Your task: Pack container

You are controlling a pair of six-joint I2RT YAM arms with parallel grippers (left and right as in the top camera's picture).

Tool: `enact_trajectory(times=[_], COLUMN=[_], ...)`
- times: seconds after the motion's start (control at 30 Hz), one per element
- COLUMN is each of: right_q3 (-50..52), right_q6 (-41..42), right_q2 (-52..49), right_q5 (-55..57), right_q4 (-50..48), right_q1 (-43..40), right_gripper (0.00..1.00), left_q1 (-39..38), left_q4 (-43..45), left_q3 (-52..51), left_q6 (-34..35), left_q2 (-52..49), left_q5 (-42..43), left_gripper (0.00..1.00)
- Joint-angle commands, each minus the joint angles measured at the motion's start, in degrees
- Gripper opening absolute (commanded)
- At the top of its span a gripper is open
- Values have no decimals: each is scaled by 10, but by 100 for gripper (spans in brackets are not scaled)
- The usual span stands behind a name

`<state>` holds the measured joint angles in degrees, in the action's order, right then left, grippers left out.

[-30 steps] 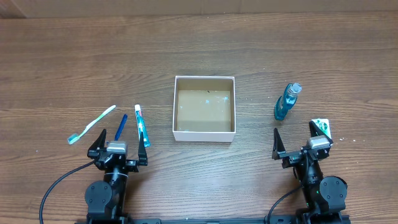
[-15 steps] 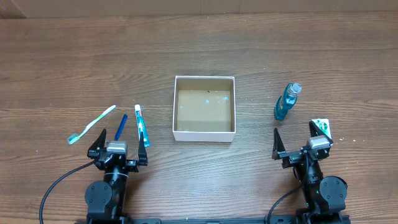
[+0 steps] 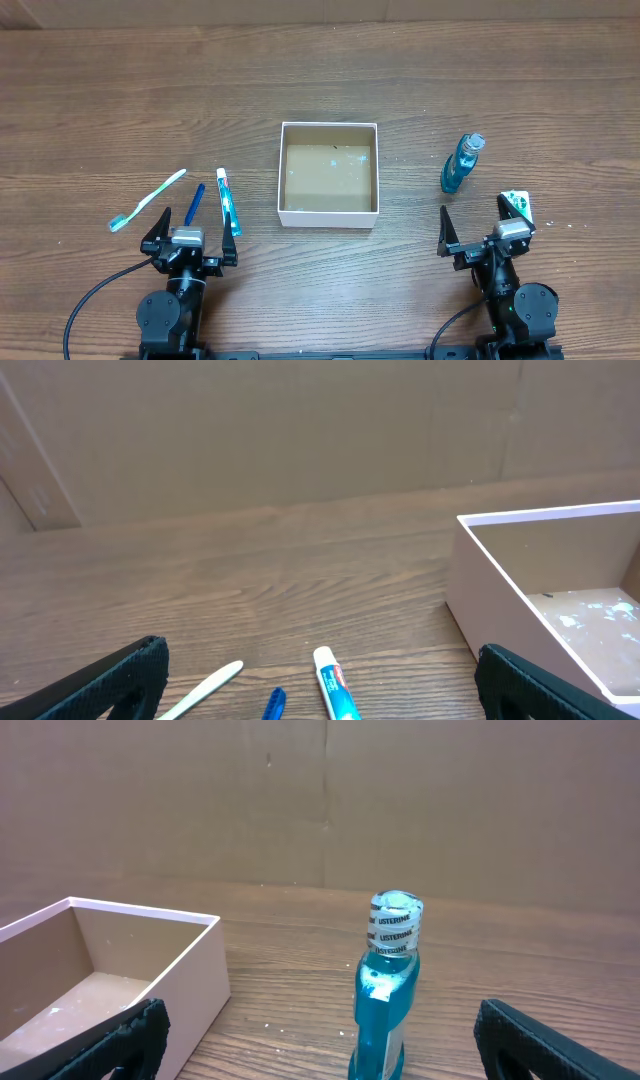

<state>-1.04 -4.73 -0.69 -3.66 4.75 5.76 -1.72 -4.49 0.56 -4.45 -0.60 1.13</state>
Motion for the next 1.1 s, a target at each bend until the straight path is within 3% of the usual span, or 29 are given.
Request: enact_trajectory(times=[0.0,0.9,1.07], right_q3=[6,6,5], right_q6=[-2,0,87], right_q2=[5,5,4], right_q5=[-3,-3,2], right_q4=[-3,-5,-2], right_q1=[3,3,3], right_gripper=[100,100,100], left_q1=[5,5,5], left_q4=[1,3,3], left_q3=[-3,-3,-3], left_q6=[2,2,2], left_q2=[3,3,3], left_q5=[2,4,5], left_gripper=[100,100,100])
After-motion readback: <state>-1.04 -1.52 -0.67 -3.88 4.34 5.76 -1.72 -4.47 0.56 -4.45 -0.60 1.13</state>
